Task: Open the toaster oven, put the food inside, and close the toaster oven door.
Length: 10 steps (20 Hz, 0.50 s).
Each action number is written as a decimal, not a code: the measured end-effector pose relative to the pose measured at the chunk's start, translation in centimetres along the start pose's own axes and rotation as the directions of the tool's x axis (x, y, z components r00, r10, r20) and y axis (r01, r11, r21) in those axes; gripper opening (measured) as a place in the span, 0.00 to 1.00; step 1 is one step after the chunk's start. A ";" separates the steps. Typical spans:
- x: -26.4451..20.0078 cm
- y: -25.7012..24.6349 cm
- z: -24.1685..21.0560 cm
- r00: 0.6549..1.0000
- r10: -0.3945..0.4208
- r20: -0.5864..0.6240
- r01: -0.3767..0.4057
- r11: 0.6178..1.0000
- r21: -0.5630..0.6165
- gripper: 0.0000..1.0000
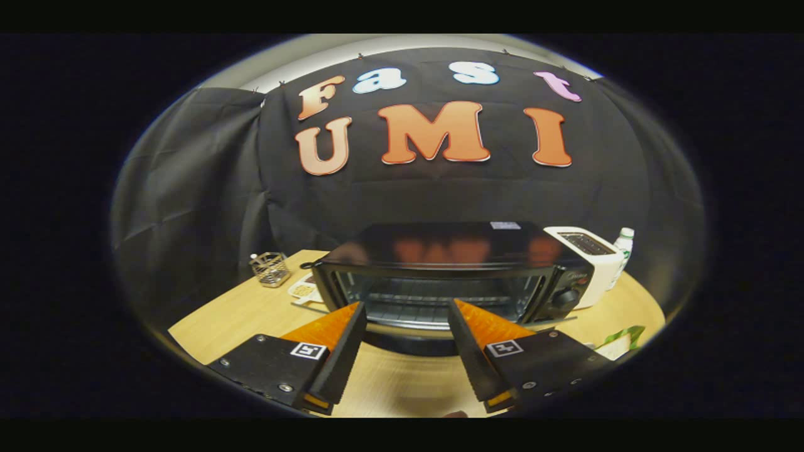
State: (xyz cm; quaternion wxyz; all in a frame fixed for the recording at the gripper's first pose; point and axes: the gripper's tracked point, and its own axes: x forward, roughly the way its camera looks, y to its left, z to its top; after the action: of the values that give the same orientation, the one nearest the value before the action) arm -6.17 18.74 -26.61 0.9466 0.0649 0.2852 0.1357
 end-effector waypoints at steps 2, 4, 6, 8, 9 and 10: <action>-0.7 0.1 -4.6 0.987 0.006 -0.163 0.009 0.996 0.093 0.77; -0.9 -0.3 -7.2 0.968 0.018 -0.249 0.023 0.987 0.158 0.78; -0.8 -0.8 -7.4 0.968 0.005 -0.253 0.032 0.989 0.144 0.76; -0.4 -0.7 -7.9 0.968 -0.004 -0.252 0.027 0.996 0.088 0.75; -0.3 -0.9 -8.3 0.965 -0.011 -0.263 0.030 0.997 0.067 0.74; -0.2 -1.1 -9.0 0.957 -0.018 -0.290 0.036 0.998 0.057 0.74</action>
State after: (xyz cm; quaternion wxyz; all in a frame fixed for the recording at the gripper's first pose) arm -11.12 18.06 -34.16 0.8941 0.0694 0.4253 0.1219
